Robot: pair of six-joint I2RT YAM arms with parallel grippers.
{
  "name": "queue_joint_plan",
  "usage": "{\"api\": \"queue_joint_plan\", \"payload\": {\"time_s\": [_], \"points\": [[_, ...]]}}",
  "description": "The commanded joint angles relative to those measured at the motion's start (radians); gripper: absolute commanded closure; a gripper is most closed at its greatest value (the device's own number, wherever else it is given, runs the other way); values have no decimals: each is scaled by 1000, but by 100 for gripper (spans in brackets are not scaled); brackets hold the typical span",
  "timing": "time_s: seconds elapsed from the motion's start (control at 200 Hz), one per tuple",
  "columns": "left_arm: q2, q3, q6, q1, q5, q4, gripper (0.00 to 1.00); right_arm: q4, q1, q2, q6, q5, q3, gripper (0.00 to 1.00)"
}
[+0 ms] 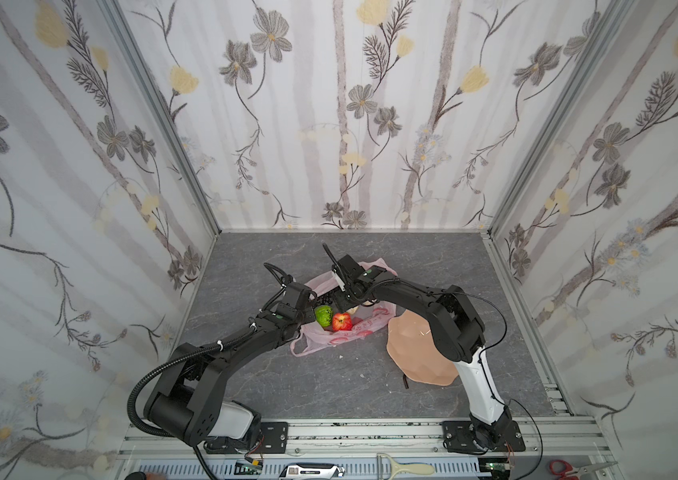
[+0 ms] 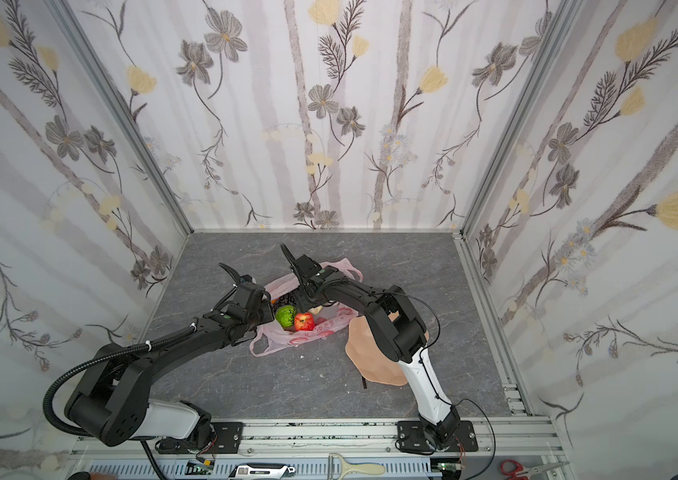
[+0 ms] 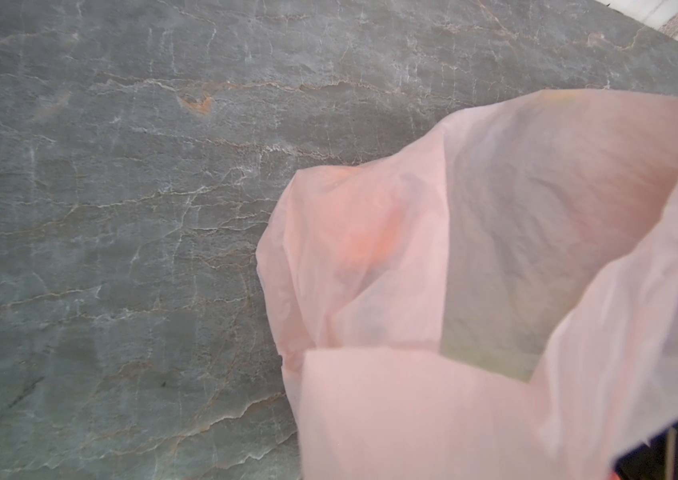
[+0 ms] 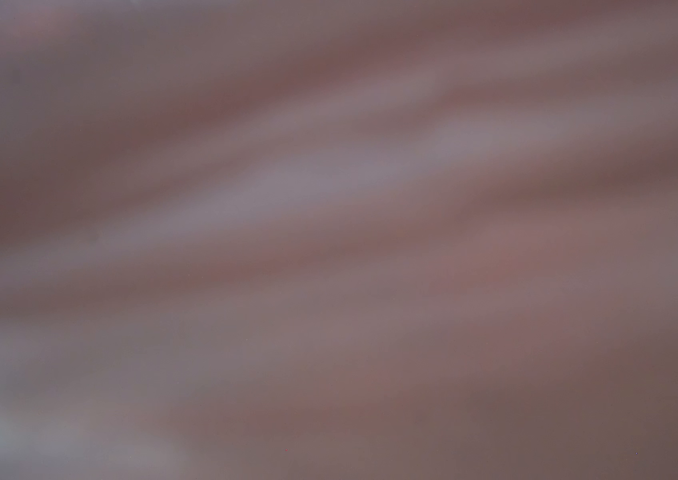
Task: Take the fake fruits out of the plastic bag
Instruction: 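Reach the right gripper into the bag while the left gripper holds the rim, then grasp a cream bun with the right gripper and lift it out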
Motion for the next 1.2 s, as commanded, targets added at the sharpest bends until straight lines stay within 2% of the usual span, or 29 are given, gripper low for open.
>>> {"api": "queue_joint_plan", "payload": {"time_s": [0.0,0.21,0.405,0.555,0.849,1.199], "points": [[-3,-6,18,7,-14,37,95,-6,1,9,-11,-20,9,36],[-9,-16,22,18,-10,50,95,-5,0,-18,0,-12,7,44],[-11,-25,22,25,-4,60,95,34,0,-90,18,-3,-33,46],[-9,-30,25,30,1,73,95,107,-2,-197,53,3,-131,46],[3,-42,57,32,14,129,97,398,-5,-547,158,28,-525,49],[-2,-87,95,35,21,222,97,606,-17,-947,365,218,-970,52]]}}
